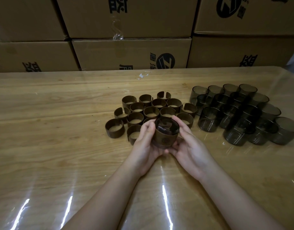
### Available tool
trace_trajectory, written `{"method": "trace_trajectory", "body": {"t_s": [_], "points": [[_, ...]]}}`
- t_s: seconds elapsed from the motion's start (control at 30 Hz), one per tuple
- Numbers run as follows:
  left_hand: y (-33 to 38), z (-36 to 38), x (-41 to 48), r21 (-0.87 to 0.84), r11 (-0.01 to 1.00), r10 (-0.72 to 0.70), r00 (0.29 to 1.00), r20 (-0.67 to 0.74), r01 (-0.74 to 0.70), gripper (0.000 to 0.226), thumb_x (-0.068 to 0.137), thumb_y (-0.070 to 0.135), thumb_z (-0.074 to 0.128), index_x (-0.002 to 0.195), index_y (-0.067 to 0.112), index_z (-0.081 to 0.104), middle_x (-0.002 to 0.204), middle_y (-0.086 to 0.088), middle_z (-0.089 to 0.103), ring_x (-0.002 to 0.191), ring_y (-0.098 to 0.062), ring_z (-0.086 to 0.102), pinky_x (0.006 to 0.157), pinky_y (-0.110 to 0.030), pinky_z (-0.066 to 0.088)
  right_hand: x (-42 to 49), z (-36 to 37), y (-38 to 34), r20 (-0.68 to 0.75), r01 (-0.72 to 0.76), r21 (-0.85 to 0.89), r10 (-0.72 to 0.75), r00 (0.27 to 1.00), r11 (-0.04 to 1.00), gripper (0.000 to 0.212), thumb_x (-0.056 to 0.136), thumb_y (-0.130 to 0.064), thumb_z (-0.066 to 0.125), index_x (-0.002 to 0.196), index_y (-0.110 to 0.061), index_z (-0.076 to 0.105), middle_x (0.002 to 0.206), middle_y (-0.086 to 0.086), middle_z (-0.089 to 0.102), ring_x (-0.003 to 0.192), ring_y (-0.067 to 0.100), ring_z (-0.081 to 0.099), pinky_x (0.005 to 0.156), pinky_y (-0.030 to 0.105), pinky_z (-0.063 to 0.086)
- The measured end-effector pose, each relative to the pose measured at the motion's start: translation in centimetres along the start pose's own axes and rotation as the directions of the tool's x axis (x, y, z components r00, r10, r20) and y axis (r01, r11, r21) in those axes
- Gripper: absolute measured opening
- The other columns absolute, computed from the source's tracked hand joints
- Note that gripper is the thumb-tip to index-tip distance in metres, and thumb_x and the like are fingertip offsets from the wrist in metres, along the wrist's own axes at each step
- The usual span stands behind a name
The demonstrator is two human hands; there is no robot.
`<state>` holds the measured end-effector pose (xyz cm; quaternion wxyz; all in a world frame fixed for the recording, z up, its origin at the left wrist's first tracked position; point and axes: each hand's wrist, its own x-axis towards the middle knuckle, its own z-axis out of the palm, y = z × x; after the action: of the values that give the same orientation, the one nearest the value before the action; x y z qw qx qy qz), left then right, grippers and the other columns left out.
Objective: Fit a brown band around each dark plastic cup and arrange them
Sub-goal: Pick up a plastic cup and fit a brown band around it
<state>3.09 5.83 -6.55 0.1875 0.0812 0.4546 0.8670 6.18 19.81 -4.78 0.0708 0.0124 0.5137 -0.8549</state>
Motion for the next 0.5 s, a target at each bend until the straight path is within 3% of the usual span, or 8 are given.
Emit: {"method": "trace_trajectory", "body": {"t_s": [0.1,0.2,0.23,0.3,0.37,0.43,0.5], "points": [[0.2,0.1,-0.2,0.101,0.994,0.052,0.997,-0.063,-0.046,0.057,0.077,0.057,0.061,0.116,0.019,0.045,0.104,-0.014,0.061,0.075,-0.020,0.063,0.050,-0.027,0.045,-0.3,-0.3,-0.4,0.026,0.084,-0.211,-0.080,0.996,0.974,0.033,0.097,-0.034,0.046,0.128,-0.034,0.056,0.120,-0.004,0.068,0.116,0.016,0.061,0.085,0.029,0.054],[0.0,0.5,-0.3,0.298,0.953,0.092,0.990,-0.103,-0.058,0.061,0.077,0.064,0.055,0.110,0.013,0.051,0.106,-0.021,0.062,0.087,-0.031,0.064,0.066,-0.040,0.051,-0.9,-0.6,-1.4,0.147,0.276,-0.595,-0.235,0.961,0.755,0.049,0.076,-0.056,0.058,0.123,-0.060,0.047,0.129,-0.019,0.053,0.116,-0.002,0.052,0.086,0.015,0.048],[-0.2,0.8,-0.4,0.344,0.937,0.107,0.987,-0.122,-0.059,0.064,0.076,0.066,0.050,0.108,0.011,0.053,0.109,-0.022,0.063,0.093,-0.033,0.065,0.071,-0.042,0.054,-1.0,-0.8,-1.6,0.198,0.317,-0.674,-0.249,0.948,0.668,0.054,0.072,-0.058,0.058,0.123,-0.065,0.044,0.129,-0.022,0.049,0.115,-0.004,0.050,0.087,0.012,0.046],[-0.3,1.3,-0.5,0.376,0.925,0.118,0.979,-0.168,-0.047,0.063,0.079,0.066,0.041,0.104,0.011,0.058,0.109,-0.021,0.064,0.099,-0.034,0.065,0.070,-0.035,0.059,-1.2,-1.1,-2.0,0.236,0.338,-0.729,-0.246,0.940,0.595,0.053,0.072,-0.057,0.057,0.122,-0.067,0.044,0.121,-0.029,0.049,0.110,-0.003,0.051,0.085,0.010,0.044],[-0.3,1.7,-0.3,0.359,0.933,0.089,0.978,-0.190,-0.015,0.061,0.078,0.066,0.033,0.103,0.017,0.059,0.104,-0.013,0.066,0.093,-0.026,0.066,0.062,-0.030,0.057,-1.3,-1.6,-2.2,0.231,0.348,-0.735,-0.267,0.935,0.582,0.047,0.077,-0.052,0.056,0.123,-0.062,0.049,0.116,-0.032,0.051,0.105,-0.003,0.053,0.080,0.009,0.045],[-0.3,1.4,-0.2,0.341,0.940,0.089,0.979,-0.182,-0.022,0.056,0.076,0.064,0.033,0.107,0.023,0.056,0.098,-0.005,0.065,0.082,-0.017,0.066,0.055,-0.026,0.051,-1.2,-1.8,-2.0,0.202,0.352,-0.706,-0.301,0.932,0.614,0.044,0.084,-0.039,0.055,0.125,-0.055,0.049,0.116,-0.024,0.056,0.101,-0.004,0.057,0.079,0.010,0.047],[-0.3,1.2,-0.4,0.346,0.936,0.129,0.980,-0.152,-0.069,0.047,0.078,0.052,0.043,0.116,0.027,0.053,0.107,-0.005,0.061,0.077,-0.012,0.065,0.054,-0.024,0.048,-1.0,-1.7,-1.6,0.126,0.293,-0.566,-0.270,0.955,0.770,0.045,0.089,-0.029,0.052,0.128,-0.052,0.049,0.121,-0.003,0.058,0.102,0.006,0.064,0.080,0.020,0.053]]}}
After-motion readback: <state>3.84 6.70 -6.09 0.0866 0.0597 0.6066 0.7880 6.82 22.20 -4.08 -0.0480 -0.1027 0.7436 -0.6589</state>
